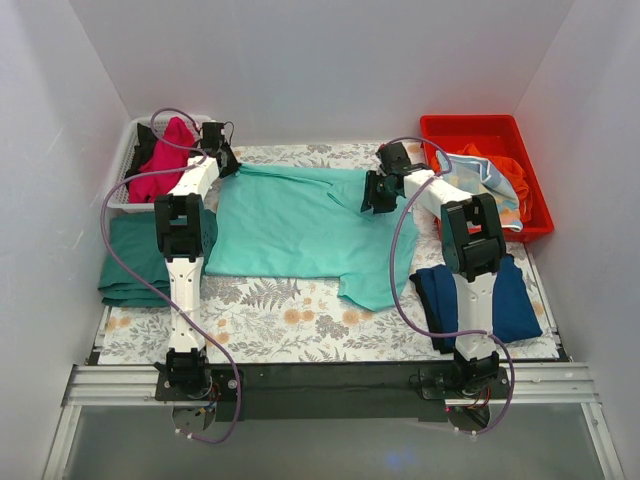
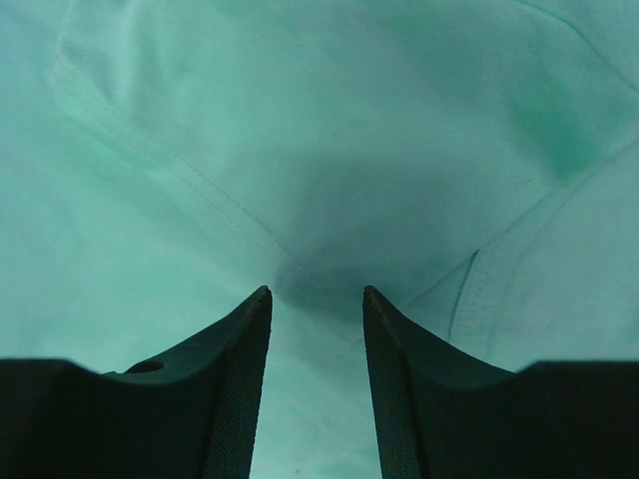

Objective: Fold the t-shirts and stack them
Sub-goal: Flatten out the tshirt

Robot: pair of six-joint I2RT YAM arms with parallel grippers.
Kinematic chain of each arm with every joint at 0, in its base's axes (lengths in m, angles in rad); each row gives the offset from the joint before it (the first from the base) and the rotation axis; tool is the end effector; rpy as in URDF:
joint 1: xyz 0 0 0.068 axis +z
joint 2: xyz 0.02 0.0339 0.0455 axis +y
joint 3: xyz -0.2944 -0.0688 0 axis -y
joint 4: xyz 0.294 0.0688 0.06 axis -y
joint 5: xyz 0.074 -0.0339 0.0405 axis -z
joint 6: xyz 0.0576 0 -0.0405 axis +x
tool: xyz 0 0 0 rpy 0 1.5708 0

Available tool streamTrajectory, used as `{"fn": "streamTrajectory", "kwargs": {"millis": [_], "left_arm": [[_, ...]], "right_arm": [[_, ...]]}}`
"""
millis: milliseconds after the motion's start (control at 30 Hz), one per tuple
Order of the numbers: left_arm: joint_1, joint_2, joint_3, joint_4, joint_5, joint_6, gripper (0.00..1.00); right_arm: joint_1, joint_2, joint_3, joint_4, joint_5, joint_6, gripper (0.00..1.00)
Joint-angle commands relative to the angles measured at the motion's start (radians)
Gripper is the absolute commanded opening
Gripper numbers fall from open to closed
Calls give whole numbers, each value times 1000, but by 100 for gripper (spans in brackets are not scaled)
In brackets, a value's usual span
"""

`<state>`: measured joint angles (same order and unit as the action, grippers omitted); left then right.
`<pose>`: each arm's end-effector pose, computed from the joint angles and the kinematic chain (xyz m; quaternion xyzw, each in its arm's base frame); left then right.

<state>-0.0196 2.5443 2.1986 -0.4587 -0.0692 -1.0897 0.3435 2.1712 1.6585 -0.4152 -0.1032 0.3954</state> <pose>0.6515 -0.0088 0.1412 -0.4837 0.7908 -0.1695 0.3345 0.5165 0.1910 0.1594 0.0083 0.9476 0.1596 0.2766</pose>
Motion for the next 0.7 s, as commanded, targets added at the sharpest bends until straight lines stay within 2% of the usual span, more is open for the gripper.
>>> {"fn": "streamTrajectory", "kwargs": {"millis": [0, 367, 467, 667], "left_arm": [[9, -53, -14, 5, 8, -9, 0], [9, -64, -39, 6, 2, -9, 0], [9, -64, -39, 6, 0, -10, 0], [9, -67, -49, 6, -6, -6, 0]], "right_arm": [[-6, -1, 11, -65, 75, 8, 47], [12, 9, -22, -74, 62, -4, 46], [15, 9, -25, -86, 66, -4, 40], [17, 19, -17, -119, 83, -7, 20]]}}
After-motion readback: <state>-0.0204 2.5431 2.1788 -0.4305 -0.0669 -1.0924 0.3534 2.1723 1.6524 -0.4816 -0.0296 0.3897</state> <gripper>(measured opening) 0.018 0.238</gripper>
